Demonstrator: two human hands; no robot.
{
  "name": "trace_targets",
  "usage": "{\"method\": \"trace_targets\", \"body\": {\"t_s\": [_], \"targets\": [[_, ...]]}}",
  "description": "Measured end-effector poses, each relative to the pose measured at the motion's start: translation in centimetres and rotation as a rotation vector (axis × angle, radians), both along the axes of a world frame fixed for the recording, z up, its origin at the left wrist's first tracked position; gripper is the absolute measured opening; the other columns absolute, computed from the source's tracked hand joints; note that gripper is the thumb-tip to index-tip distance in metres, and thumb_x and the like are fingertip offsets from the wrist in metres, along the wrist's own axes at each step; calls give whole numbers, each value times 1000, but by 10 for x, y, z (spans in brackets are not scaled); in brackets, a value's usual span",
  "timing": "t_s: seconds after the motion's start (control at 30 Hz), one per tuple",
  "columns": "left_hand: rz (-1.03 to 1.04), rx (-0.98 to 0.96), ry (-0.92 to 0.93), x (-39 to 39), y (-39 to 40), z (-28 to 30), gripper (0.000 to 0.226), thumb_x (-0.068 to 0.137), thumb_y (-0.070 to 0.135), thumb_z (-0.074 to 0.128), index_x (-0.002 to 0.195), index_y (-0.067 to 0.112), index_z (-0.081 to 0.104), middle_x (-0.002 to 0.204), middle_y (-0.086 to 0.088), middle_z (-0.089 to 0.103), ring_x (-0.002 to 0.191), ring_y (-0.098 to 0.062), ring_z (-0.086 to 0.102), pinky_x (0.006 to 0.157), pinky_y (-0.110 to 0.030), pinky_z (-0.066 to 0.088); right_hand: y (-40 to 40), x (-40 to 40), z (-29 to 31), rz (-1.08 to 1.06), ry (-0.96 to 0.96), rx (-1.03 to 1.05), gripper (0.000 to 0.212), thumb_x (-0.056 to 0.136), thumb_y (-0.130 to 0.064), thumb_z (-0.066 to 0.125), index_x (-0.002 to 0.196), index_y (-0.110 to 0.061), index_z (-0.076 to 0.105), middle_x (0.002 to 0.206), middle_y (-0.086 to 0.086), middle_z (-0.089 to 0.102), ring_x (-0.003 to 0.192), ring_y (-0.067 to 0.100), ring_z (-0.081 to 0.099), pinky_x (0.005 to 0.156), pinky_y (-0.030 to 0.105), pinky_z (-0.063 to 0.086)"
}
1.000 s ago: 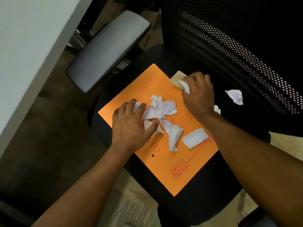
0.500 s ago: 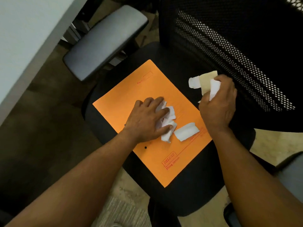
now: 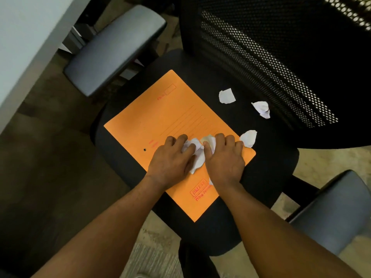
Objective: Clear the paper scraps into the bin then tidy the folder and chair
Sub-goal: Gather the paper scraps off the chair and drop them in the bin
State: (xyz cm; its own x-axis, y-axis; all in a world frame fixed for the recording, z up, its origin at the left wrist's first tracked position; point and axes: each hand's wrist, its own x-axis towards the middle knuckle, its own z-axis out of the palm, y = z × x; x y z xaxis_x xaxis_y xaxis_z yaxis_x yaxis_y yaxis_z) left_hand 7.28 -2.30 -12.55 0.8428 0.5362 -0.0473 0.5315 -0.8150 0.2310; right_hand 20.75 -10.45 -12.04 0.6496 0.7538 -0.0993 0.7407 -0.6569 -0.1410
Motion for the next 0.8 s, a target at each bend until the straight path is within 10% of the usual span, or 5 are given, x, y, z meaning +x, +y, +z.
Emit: {"method": "trace_targets", "body": {"t_s": [0.23, 0.47, 0.8], "targets": [[330, -238, -196, -4, 1, 19, 32, 90, 18, 56, 120, 8, 58, 102, -17, 60, 81, -35, 59, 59, -38, 49, 33, 0, 12, 51, 182, 264, 20, 96, -30, 51, 110, -16, 50, 103, 8, 60, 87, 25, 59, 63, 34, 43], [933, -295, -595, -55, 20, 49, 21, 97, 20, 50, 105, 9, 65, 88, 5, 57, 77, -10, 52, 58, -5, 35, 64, -42, 53, 5, 422, 525, 14, 96, -28, 54, 99, -14, 54, 89, 3, 64, 78, 19, 58, 64, 30, 44], [1301, -162, -593, -255, -71, 51, 20, 99, 20, 49, 102, 6, 62, 92, 3, 55, 81, -13, 53, 60, -25, 43, 36, -254, 47, 504, 600, 415, 9, 95, -27, 55, 97, -18, 56, 88, 1, 63, 77, 17, 57, 62, 28, 41]]}}
